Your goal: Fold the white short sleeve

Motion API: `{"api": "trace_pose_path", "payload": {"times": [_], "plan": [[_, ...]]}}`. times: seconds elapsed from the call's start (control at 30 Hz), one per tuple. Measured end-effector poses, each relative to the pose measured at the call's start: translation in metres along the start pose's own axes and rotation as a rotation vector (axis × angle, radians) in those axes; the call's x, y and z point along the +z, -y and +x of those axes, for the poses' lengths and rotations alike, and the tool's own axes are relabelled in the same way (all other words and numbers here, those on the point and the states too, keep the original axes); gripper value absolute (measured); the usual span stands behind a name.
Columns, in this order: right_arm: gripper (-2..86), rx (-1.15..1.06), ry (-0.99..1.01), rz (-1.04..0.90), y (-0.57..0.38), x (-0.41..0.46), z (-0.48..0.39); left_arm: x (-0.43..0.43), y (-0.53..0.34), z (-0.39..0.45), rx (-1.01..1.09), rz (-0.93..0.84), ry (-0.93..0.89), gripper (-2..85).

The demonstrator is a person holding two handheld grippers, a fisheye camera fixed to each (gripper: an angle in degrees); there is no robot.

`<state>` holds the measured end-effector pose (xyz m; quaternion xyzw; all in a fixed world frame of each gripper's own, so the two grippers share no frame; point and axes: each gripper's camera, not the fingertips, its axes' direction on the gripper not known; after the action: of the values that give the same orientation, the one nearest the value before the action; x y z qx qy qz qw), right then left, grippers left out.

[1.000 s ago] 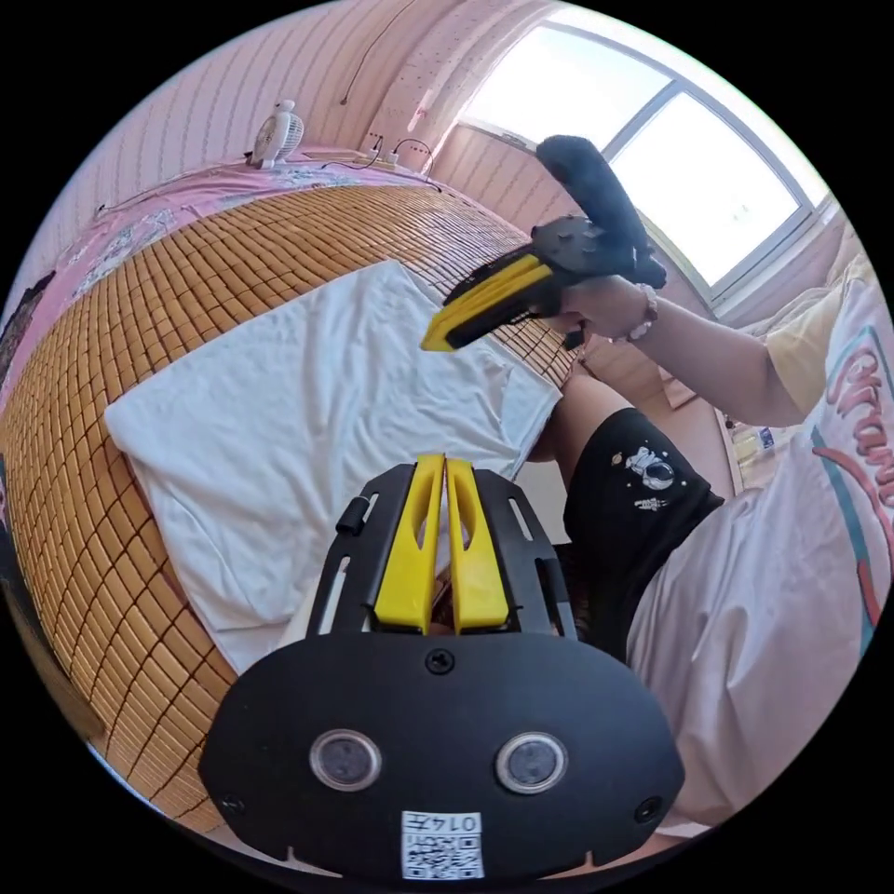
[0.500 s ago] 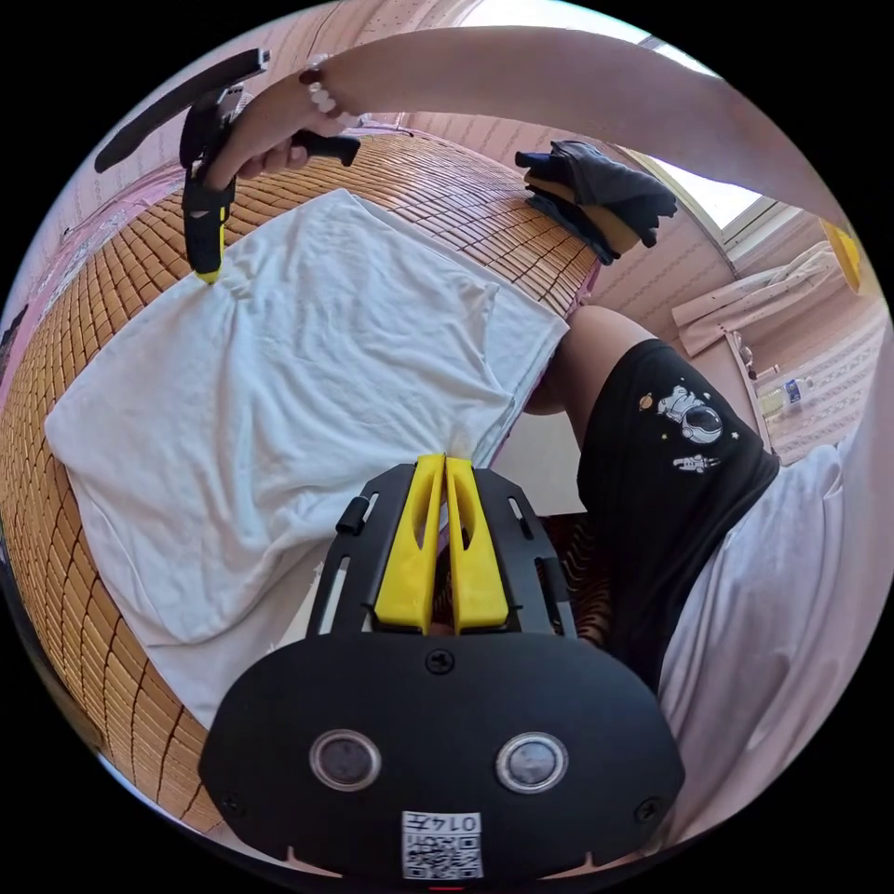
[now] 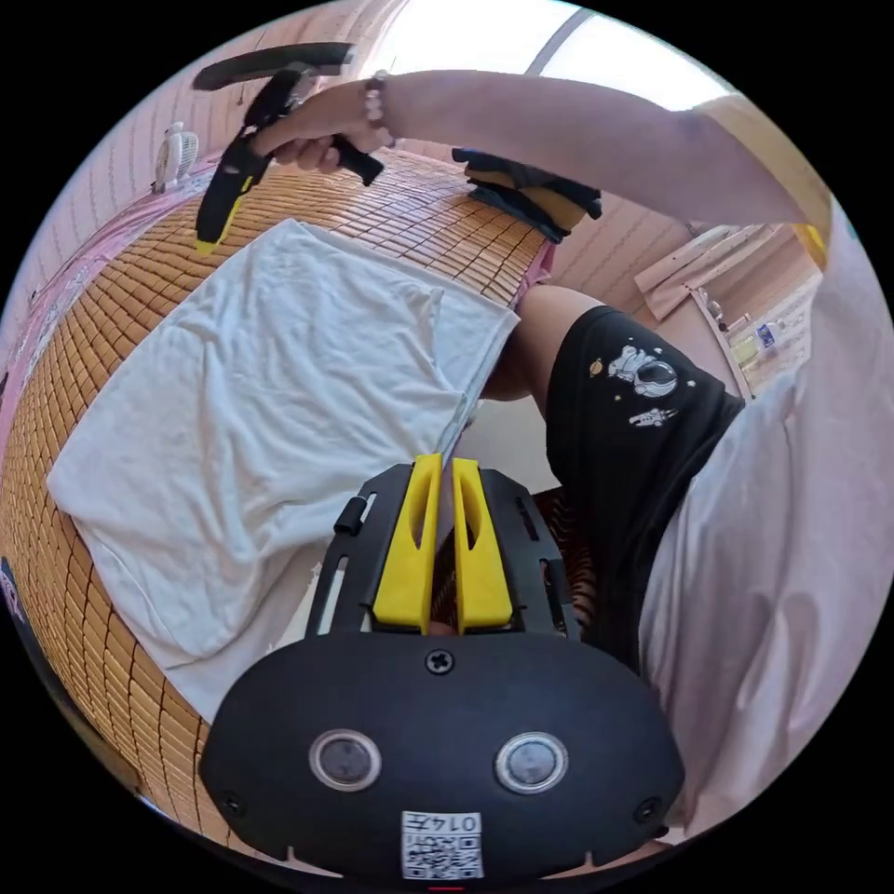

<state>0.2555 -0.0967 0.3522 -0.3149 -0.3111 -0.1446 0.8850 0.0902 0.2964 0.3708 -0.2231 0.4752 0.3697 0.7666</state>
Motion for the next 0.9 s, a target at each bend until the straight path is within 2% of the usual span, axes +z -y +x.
{"api": "trace_pose_path", "payload": {"times": [0.1, 0.17, 0.27, 0.33, 0.43, 0.53, 0.6, 0.67, 0.77, 0.9], "plan": [[2.6, 0.209, 0.031, 0.04, -0.103, -0.026, 0.022, -0.009, 0.007, 0.018, 0.057, 0.141, 0.019, 6.3], [6.3, 0.384, 0.071, -0.036, -0.174, -0.023, 0.033, -0.006, 0.015, 0.024, 0.061, 0.2, 0.079, 10.7], [10.0, 0.537, 0.137, -0.09, -0.232, -0.009, 0.039, 0.01, 0.035, 0.024, -0.025, 0.226, 0.148, 17.4], [10.7, 0.581, 0.177, -0.106, -0.247, 0.0, 0.043, 0.02, 0.046, 0.024, -0.003, 0.233, 0.108, 18.9], [10.1, 0.574, 0.172, -0.149, -0.252, 0.01, 0.049, 0.041, 0.063, 0.029, 0.049, 0.205, 0.123, 20.7], [5.1, 0.511, 0.23, -0.166, -0.254, 0.014, 0.055, 0.066, 0.076, 0.03, 0.064, 0.133, 0.138, 21.7], [2.5, 0.493, 0.218, -0.15, -0.26, 0.008, 0.06, 0.086, 0.083, 0.025, 0.03, 0.073, 0.066, 22.4], [1.1, 0.492, 0.239, -0.088, -0.27, -0.006, 0.069, 0.095, 0.086, 0.027, 0.05, 0.065, 0.089, 23.0], [1.1, 0.499, 0.301, 0.006, -0.283, -0.024, 0.081, 0.102, 0.093, 0.032, 0.071, 0.072, 0.112, 23.0], [4.3, 0.584, 0.27, -0.047, -0.307, -0.021, 0.098, 0.101, 0.099, 0.035, 0.062, 0.069, 0.106, 22.6]]}}
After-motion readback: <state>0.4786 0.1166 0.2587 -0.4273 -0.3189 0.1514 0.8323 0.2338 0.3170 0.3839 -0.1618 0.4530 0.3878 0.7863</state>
